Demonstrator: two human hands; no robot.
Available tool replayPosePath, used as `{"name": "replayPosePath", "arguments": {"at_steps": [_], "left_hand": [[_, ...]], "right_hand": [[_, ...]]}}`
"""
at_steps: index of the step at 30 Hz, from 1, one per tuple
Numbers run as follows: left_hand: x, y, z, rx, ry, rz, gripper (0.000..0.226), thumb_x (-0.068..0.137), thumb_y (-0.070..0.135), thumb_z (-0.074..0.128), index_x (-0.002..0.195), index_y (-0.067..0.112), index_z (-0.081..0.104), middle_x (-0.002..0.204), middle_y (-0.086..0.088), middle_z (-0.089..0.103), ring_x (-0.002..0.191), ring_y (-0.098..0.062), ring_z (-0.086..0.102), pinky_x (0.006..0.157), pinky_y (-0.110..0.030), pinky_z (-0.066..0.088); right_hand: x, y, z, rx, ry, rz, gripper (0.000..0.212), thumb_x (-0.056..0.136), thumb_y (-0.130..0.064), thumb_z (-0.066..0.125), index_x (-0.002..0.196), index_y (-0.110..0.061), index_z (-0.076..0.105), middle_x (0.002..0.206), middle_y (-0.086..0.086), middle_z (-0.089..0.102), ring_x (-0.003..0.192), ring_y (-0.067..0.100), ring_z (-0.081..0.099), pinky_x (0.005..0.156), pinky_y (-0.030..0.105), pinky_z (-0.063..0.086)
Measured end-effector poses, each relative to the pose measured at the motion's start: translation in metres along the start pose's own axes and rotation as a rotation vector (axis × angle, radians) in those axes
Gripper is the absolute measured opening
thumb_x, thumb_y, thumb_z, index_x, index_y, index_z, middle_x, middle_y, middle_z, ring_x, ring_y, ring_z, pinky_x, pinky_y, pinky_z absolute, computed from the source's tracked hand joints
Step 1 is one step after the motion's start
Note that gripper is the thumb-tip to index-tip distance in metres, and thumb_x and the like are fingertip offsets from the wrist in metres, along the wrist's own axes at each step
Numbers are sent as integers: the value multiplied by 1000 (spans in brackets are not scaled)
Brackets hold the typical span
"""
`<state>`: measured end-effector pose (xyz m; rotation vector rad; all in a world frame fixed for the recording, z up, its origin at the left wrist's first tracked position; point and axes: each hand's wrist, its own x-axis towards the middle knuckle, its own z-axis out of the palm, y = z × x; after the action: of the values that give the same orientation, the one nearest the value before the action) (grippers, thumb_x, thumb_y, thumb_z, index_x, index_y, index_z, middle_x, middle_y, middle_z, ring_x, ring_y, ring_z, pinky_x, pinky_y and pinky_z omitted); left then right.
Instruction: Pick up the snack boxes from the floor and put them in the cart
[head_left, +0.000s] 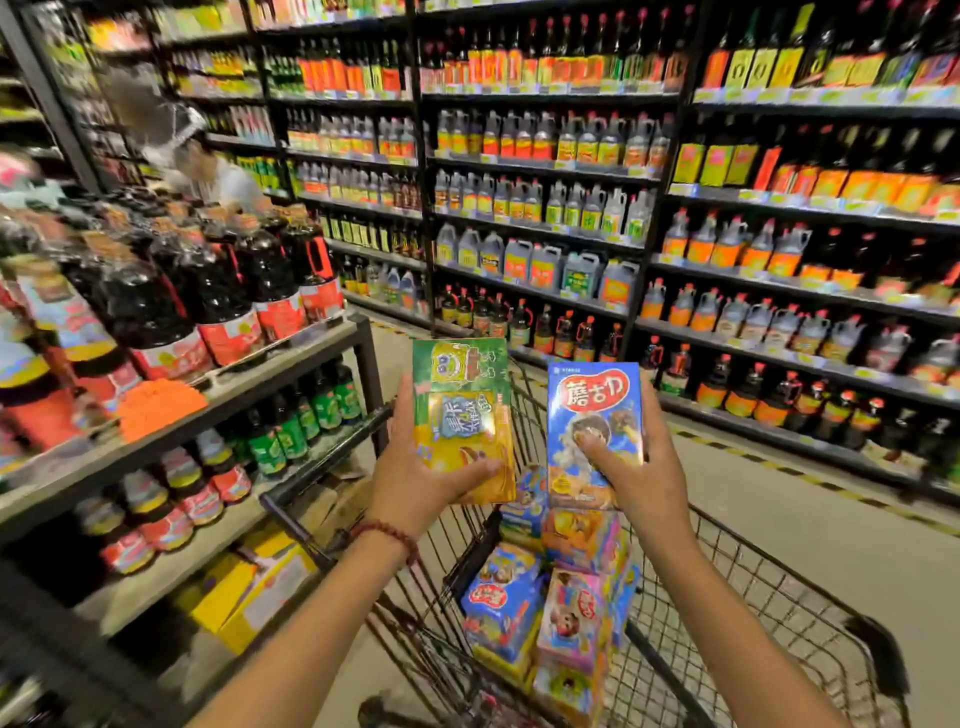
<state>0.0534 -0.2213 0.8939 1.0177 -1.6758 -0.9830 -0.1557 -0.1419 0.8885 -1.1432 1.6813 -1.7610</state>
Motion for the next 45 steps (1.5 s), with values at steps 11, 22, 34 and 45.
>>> {"name": "replayPosePath", "arguments": {"at_steps": [11,22,34,45], "left_hand": [[58,-70,71,-23,-259,-128,129,45,46,91,142,51,7,138,16,43,120,-5,52,99,-31,46],[36,-176,105,-126,-496,-435,110,36,32,90,128,43,31,119,9,61,105,-9,64,87,-30,53],[31,-272,111,-29,-712,-551,114,46,20,93,135,38,24,123,21,51,102,11,58,80,-13,50],[14,-319,130,122,-779,-636,121,54,12,91,144,42,16,117,26,52,110,-10,58,95,-35,49]], "right_hand": [[35,76,-13,-73,107,153,77,83,-27,73,144,-45,29,115,-37,47,95,-25,50,64,2,44],[-15,173,-1,-79,138,468,83,73,-41,80,139,-55,32,118,-40,56,106,-2,61,90,36,53],[-52,239,39,-249,214,755,84,65,-58,77,130,-62,24,137,-22,41,120,5,46,93,31,45],[-52,292,43,-300,261,838,72,84,-21,73,130,-56,29,115,-35,51,101,-8,56,76,7,46]]}}
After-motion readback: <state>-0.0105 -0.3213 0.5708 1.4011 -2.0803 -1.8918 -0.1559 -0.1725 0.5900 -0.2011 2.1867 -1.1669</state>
